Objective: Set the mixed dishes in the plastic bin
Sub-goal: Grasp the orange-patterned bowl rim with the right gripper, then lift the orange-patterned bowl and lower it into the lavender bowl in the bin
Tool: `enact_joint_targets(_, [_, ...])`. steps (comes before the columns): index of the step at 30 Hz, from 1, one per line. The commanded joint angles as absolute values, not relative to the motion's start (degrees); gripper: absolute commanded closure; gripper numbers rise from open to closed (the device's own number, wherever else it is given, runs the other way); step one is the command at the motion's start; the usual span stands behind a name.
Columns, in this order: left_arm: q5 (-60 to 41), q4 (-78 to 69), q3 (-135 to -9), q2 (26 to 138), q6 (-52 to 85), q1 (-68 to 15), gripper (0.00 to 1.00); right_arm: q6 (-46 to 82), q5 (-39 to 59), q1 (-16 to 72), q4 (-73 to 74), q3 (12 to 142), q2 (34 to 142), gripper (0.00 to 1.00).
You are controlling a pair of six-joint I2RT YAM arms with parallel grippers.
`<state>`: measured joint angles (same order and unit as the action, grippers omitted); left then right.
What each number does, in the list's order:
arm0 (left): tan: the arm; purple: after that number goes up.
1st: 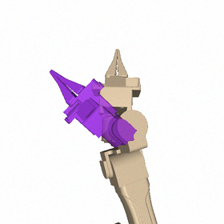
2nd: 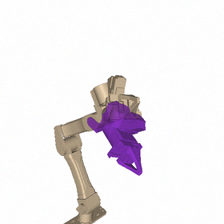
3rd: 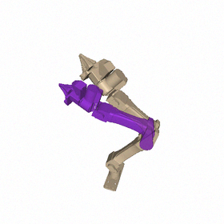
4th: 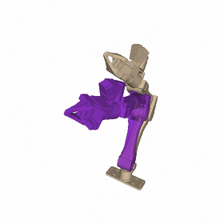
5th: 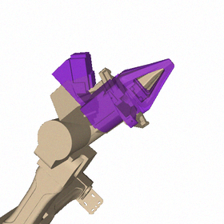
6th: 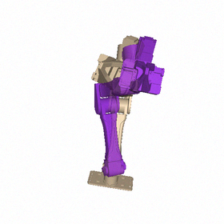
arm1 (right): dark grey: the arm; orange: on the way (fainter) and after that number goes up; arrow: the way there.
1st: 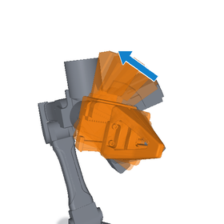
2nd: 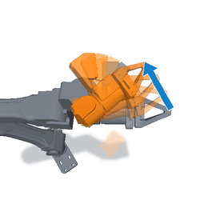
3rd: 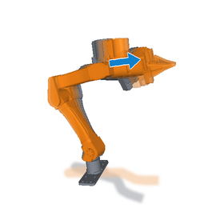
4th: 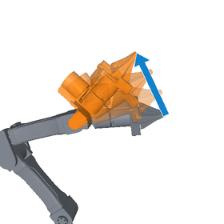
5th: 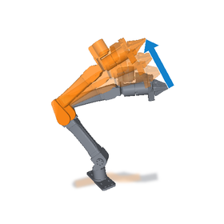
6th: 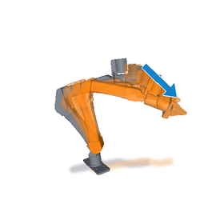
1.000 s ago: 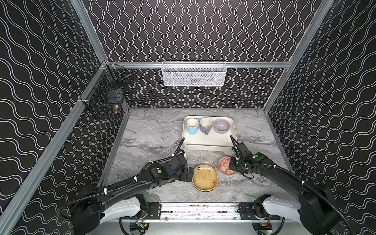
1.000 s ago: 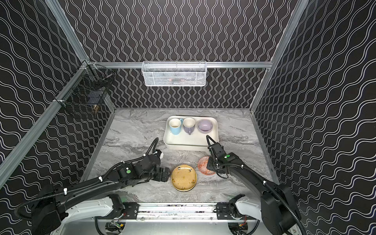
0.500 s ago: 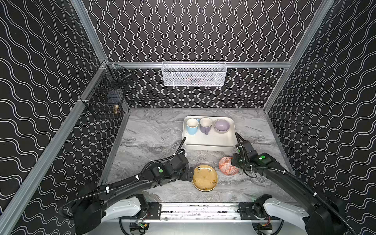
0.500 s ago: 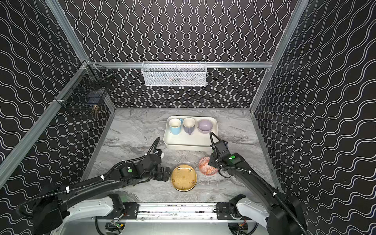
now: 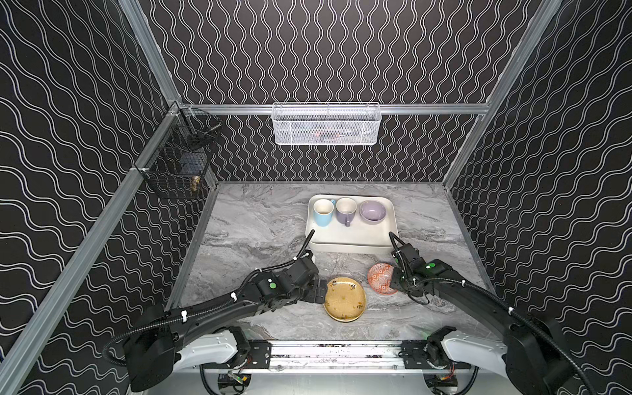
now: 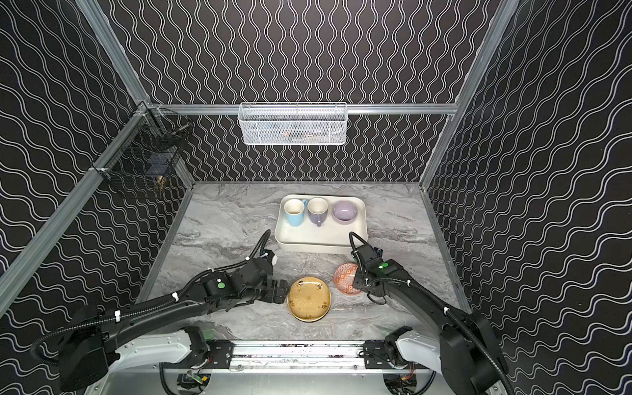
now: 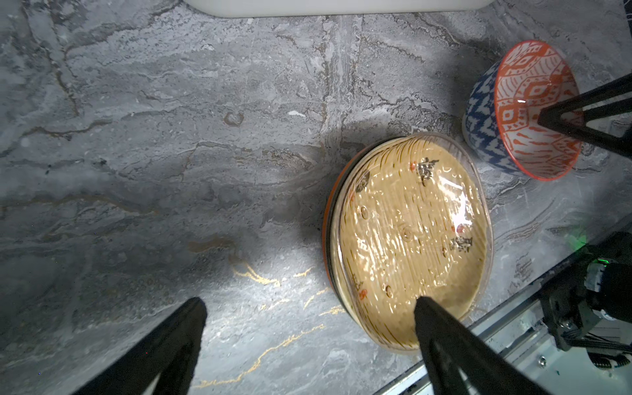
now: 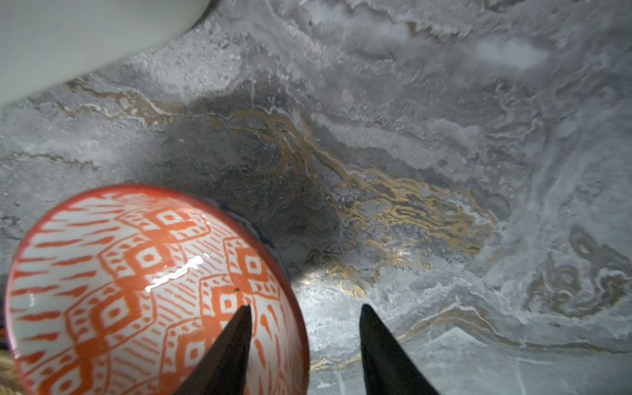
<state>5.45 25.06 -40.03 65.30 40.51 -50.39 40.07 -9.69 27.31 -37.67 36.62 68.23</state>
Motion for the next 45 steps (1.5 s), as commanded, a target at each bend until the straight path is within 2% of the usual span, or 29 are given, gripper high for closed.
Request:
enact_joint_targets(1, [6.92, 24.80, -39.99, 65.34, 39.73, -50.49, 0.01, 40.89, -8.27, 27.32, -34.59, 36.39, 69.21, 0.61])
enact_joint_targets(3, [7.02, 24.79, -40.04, 65.60, 39.49, -50.45, 0.01, 40.65, -8.34, 27.28, -34.45, 36.72, 69.52, 0.75])
enact_joint_targets(6, [7.45, 24.91, -40.38, 66.04, 39.15, -50.46, 0.01, 40.25, -8.49, 27.25, -34.89, 37.50, 69.61, 0.86])
enact_joint_targets(9, [7.86, 25.07, -41.07, 66.73, 38.77, -50.45, 0.01, 39.99, -8.70, 27.17, -36.00, 38.76, 69.18, 0.90])
enact_joint_targets(21, [11.16, 27.52, -45.89, 68.64, 36.78, -50.00, 0.01, 38.27, -8.26, 26.69, -39.79, 47.42, 67.81, 0.92])
enact_joint_targets(26, [10.33, 29.04, -48.88, 68.63, 35.15, -46.60, 0.01, 35.99, -8.53, 25.33, -40.36, 53.66, 70.09, 0.92])
enact_joint_targets(38, [3.06, 30.33, -54.62, 70.47, 29.95, -32.58, 0.01, 28.53, -1.19, 12.93, -35.99, 70.92, 86.73, 0.91])
enact_joint_targets(45, [0.38, 29.77, -58.42, 75.12, 27.71, -27.87, 0.01, 26.28, 0.24, 10.85, -37.06, 84.45, 100.20, 0.92])
